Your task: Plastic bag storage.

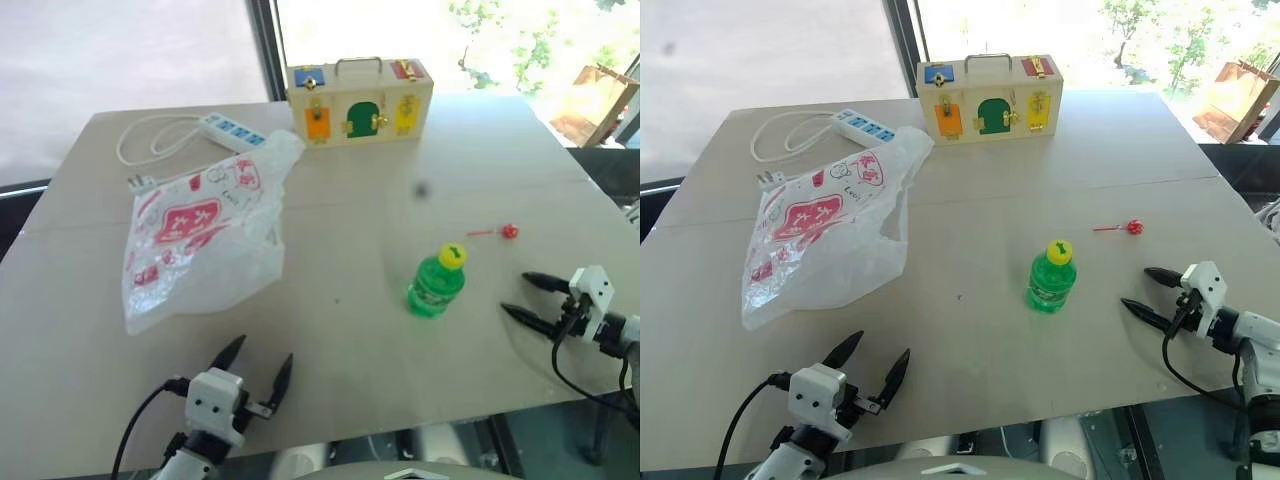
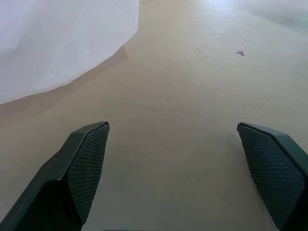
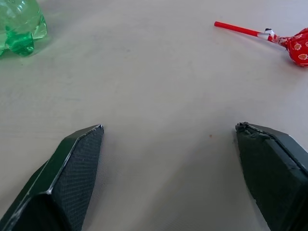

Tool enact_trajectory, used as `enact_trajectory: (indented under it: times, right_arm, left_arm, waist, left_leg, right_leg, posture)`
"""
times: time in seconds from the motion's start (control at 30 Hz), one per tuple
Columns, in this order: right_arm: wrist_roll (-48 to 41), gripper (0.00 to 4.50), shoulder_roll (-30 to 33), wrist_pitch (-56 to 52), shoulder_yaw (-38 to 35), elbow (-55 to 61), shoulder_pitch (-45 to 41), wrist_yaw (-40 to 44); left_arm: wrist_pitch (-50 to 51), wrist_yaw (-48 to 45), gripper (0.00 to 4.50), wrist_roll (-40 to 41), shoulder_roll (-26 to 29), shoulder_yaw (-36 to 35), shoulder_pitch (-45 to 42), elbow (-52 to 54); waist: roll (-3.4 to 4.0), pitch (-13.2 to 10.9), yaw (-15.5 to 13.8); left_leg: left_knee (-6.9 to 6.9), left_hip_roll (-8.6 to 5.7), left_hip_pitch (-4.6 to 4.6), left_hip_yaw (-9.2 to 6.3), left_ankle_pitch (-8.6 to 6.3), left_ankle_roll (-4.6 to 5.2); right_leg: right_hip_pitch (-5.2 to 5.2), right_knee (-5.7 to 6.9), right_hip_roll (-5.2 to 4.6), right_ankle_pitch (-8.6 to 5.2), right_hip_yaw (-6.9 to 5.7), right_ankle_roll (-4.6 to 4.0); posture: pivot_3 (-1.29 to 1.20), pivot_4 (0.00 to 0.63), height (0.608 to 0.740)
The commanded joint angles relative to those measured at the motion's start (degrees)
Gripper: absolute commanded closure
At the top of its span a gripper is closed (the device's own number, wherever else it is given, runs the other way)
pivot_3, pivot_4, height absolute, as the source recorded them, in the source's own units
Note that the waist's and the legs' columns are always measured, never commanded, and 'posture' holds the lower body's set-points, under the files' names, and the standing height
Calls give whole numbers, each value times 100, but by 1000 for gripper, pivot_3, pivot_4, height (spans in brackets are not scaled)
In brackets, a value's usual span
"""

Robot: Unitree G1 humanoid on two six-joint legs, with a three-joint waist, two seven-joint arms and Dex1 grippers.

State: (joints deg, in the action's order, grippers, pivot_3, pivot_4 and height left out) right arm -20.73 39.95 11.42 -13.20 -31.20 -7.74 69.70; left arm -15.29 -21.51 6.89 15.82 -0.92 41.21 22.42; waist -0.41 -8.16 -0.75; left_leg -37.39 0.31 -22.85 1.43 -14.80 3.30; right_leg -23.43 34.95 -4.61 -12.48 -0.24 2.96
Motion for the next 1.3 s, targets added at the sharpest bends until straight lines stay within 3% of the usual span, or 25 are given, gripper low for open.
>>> enact_trajectory:
  times: [0.03,0.2,0.43,0.57,0.67,0.87,1.03,1.3]
  right_arm:
    - [2,63,-48,-65,49,106,90,28]
    - [10,63,-95,-59,46,122,120,-15]
    - [34,63,-180,-62,85,163,136,-54]
    - [41,63,-197,-67,93,165,118,-65]
    - [50,63,-236,-56,103,166,106,-91]
    - [-15,63,-373,-70,91,303,145,-197]
    - [-133,63,-379,-90,-50,494,193,-270]
    - [-673,63,-160,-437,-330,1377,545,44]
  left_arm:
    - [79,-35,0,-14,46,33,33,120]
    - [261,-95,0,392,23,25,23,567]
    - [1144,-433,0,1841,262,264,-56,1863]
    - [1930,-97,0,1647,511,312,-783,2463]
    - [2886,428,0,1866,621,221,-1859,2837]
    - [4313,1038,0,1098,1114,151,-3690,2619]
    - [5158,1490,0,522,1042,331,-4948,2148]
    - [5391,1617,0,-260,1112,401,-5172,2125]
  waist:
    - [0,0,0]
    - [-11,-7,1]
    - [-35,-20,8]
    - [-35,-21,1]
    - [-35,-22,-3]
    - [-35,-24,6]
    - [-44,-34,15]
    - [-31,-57,-5]
  left_leg:
    - [0,0,0,0,0,0]
    - [-1,1,0,0,0,0]
    - [-3,6,0,0,0,0]
    - [-12,5,5,-1,1,0]
    - [-35,5,9,-3,1,0]
    - [-93,15,35,-16,1,0]
    - [-94,15,42,-18,1,0]
    - [-90,16,21,-18,1,-2]
  right_leg:
    - [0,0,1,0,0,0]
    - [0,3,3,0,0,0]
    - [4,6,5,1,2,-2]
    - [7,21,11,2,3,-2]
    - [7,56,15,1,4,-3]
    - [40,97,43,2,4,-1]
    - [49,96,50,2,7,1]
    - [32,94,46,3,12,-2]
  posture:
    - [0,150,740]
    - [0,150,740]
    - [0,150,740]
    - [0,150,740]
    - [0,150,740]
    - [0,150,740]
    - [0,150,740]
    - [0,150,740]
